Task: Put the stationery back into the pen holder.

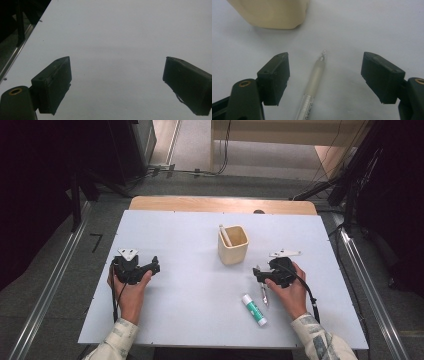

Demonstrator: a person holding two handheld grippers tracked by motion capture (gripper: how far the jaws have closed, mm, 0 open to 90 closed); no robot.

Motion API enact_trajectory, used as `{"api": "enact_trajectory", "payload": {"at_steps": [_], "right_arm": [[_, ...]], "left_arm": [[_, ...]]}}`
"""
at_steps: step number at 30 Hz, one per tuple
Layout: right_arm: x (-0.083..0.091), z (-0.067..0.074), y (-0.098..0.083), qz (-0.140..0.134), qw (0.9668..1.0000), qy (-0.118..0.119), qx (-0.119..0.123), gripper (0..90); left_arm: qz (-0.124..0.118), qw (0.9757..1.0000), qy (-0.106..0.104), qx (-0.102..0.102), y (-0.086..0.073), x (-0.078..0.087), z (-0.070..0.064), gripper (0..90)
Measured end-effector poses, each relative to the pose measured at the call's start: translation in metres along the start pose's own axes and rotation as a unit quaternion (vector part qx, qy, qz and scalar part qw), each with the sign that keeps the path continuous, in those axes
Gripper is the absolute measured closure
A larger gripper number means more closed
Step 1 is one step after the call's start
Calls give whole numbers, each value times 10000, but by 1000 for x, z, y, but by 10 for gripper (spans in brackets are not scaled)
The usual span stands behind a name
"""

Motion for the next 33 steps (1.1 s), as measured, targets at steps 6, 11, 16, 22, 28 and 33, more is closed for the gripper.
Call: {"api": "enact_trajectory", "payload": {"at_steps": [6,11,16,22,28,33], "right_arm": [[0,0,-1,44,10000,2,10,254],[-1,2,-2,77,10000,10,40,269],[-1,3,-2,118,9999,3,29,296],[-2,6,-3,160,9999,7,66,314],[-7,11,-9,317,9993,-62,168,353],[-5,14,-11,274,9993,-181,194,443]], "left_arm": [[2,10000,-4,-3,0,0,0,93],[1,10000,-6,3,0,0,0,93],[7,10000,-7,1,0,0,0,94],[8,10000,-9,5,0,0,0,94],[6,10000,-17,7,0,0,0,94],[11,10000,-17,9,0,0,0,93]]}}
Point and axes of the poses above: each handheld gripper's, and its own axes: x roughly backward along the jaws, y roughly out of its top, z roughly to its left, the point moved 1 cm from there along -x, roughly forward along the jaws, and after that the axes turned 11 degrees about x, right-handed, at the moved point
